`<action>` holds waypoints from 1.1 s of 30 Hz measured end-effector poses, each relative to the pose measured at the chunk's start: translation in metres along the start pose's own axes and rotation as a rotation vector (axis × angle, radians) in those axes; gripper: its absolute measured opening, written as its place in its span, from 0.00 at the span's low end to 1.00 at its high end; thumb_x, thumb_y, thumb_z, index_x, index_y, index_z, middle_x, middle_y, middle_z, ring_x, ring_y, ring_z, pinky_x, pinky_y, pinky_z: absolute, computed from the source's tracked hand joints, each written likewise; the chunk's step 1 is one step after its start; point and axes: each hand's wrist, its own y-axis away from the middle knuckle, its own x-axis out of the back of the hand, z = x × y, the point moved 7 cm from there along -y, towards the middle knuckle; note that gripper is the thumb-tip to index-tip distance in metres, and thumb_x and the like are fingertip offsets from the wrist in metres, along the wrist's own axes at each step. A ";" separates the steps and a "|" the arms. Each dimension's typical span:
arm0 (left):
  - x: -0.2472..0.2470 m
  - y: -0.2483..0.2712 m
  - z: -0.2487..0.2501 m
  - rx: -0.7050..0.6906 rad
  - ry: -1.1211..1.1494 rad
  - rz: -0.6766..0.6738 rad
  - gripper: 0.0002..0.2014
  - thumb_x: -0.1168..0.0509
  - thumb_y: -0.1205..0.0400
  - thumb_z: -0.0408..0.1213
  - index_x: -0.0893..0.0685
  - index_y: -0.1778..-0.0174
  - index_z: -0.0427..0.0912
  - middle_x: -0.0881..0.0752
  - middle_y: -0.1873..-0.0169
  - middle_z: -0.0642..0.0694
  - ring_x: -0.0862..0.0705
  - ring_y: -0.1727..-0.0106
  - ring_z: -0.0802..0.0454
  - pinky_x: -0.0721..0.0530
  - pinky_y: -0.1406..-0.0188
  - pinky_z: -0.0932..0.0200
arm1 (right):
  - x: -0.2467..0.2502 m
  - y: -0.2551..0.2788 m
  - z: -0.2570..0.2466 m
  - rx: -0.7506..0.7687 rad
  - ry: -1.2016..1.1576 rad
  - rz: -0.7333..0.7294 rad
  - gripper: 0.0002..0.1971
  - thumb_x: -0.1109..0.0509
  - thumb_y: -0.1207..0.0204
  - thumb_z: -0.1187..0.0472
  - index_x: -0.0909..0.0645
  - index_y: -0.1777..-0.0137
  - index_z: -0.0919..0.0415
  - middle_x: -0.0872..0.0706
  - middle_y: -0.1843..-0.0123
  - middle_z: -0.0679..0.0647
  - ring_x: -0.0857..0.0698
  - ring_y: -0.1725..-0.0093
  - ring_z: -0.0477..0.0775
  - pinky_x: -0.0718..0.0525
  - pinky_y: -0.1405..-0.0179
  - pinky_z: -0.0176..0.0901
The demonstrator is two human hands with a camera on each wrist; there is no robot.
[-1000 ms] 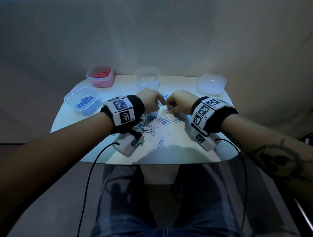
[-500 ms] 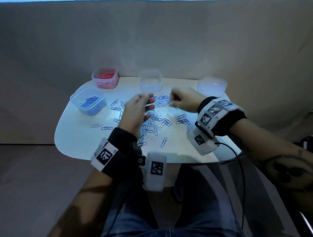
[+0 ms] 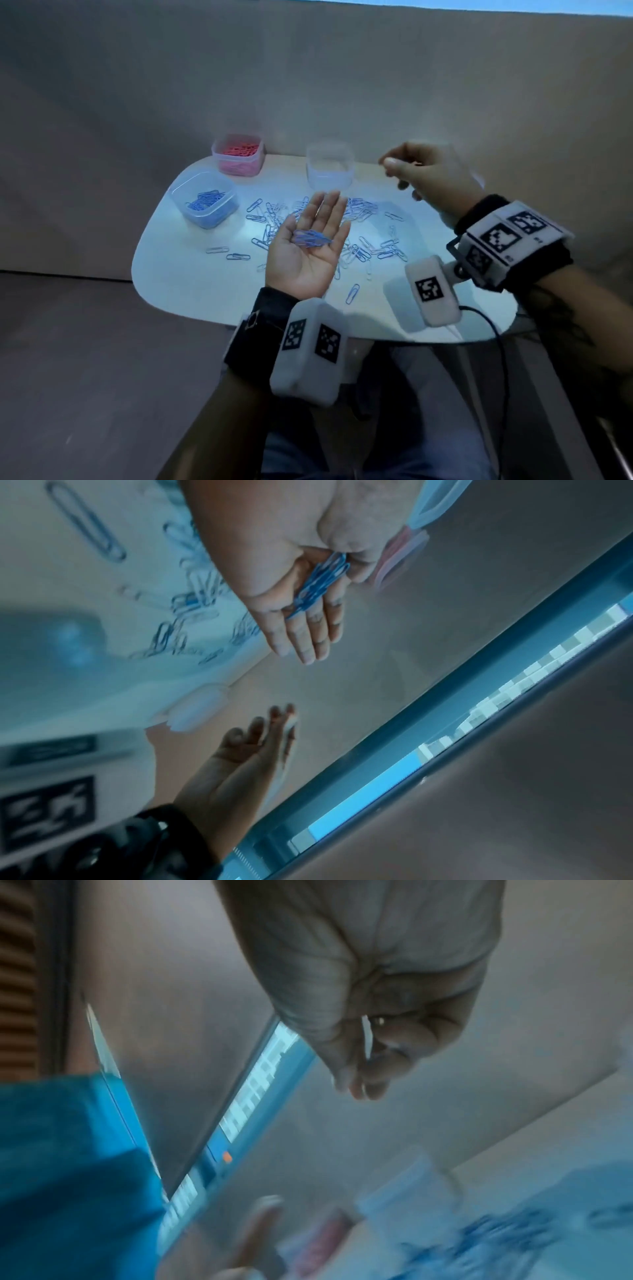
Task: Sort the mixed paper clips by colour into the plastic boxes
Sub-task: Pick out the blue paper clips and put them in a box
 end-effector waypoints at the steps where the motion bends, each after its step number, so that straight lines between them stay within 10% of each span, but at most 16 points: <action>1: 0.006 0.000 0.006 -0.007 0.019 -0.010 0.25 0.50 0.16 0.42 0.11 0.55 0.30 0.11 0.51 0.35 0.10 0.52 0.41 0.14 0.53 0.45 | -0.001 -0.009 0.008 -0.033 0.117 -0.039 0.06 0.34 0.21 0.66 0.18 0.47 0.65 0.21 0.65 0.47 0.23 0.72 0.38 0.30 0.79 0.19; 8: 0.038 0.002 0.032 -0.033 0.013 -0.074 0.22 0.27 0.34 0.33 0.14 0.44 0.29 0.15 0.41 0.33 0.14 0.41 0.37 0.16 0.45 0.40 | -0.049 -0.052 0.030 0.042 0.841 -0.369 0.17 0.31 0.24 0.65 0.19 0.34 0.59 0.16 0.37 0.55 0.18 0.44 0.52 0.28 0.45 0.35; 20: 0.068 -0.004 0.028 0.033 -0.001 -0.078 0.29 0.61 0.14 0.45 0.33 0.25 0.29 0.32 0.25 0.33 0.35 0.21 0.40 0.44 0.19 0.47 | -0.085 -0.067 0.038 0.054 0.932 -0.448 0.20 0.35 0.21 0.49 0.23 0.32 0.56 0.18 0.37 0.55 0.20 0.40 0.56 0.30 0.52 0.38; 33: 0.052 -0.003 0.026 -0.063 0.149 -0.105 0.21 0.42 0.26 0.41 0.11 0.49 0.30 0.13 0.43 0.34 0.12 0.46 0.40 0.13 0.51 0.43 | -0.116 -0.072 0.043 -0.104 0.816 -0.453 0.04 0.26 0.30 0.62 0.16 0.62 0.62 0.13 0.62 0.57 0.16 0.60 0.56 0.20 0.64 0.43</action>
